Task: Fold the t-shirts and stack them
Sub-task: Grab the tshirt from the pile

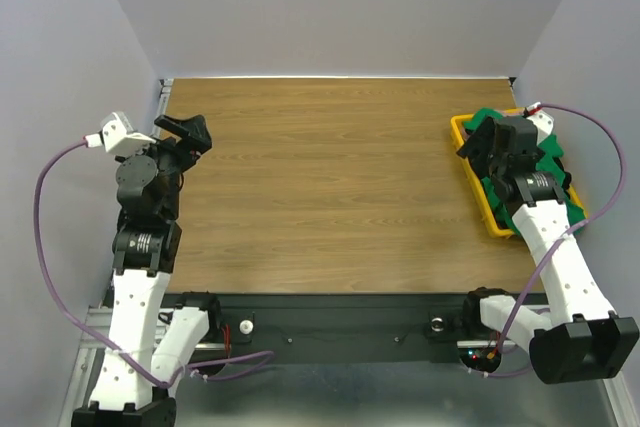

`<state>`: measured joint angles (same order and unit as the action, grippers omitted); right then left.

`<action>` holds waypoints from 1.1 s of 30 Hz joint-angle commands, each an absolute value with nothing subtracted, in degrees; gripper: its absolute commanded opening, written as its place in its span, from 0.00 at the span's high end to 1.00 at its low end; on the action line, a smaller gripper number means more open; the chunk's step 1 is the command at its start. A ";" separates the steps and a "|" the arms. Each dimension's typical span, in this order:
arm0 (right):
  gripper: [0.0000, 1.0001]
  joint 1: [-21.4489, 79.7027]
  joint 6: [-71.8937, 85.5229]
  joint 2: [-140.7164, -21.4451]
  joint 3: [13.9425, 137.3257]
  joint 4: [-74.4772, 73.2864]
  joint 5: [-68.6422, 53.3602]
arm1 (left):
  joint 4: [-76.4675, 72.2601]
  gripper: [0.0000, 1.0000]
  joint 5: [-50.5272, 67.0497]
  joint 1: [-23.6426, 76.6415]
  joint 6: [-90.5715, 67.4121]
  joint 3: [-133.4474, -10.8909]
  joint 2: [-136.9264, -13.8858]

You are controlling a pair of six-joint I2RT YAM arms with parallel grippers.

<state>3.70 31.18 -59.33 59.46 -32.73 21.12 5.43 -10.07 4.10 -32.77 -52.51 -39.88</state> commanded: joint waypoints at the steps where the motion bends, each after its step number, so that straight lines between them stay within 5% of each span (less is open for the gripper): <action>1: 0.00 3.43 28.05 -59.76 62.14 -33.75 29.06 | 0.71 0.01 -3.27 4.13 -31.38 -51.51 -42.36; 7: 0.00 1.06 29.80 -63.00 64.33 -34.36 35.94 | -5.27 0.01 2.98 4.13 -32.34 -47.20 -44.29; 26: 0.00 -21.97 31.38 -88.06 71.90 -32.44 17.78 | -7.83 0.01 3.17 4.13 -29.36 -47.11 -48.86; 29: 0.12 -23.47 32.08 -89.82 71.46 -31.73 16.52 | -6.07 0.01 1.76 4.13 -29.62 -47.90 -49.22; 33: 0.59 -24.34 32.00 -89.12 70.14 -28.57 14.26 | -5.71 0.01 1.32 4.13 -29.97 -47.55 -48.96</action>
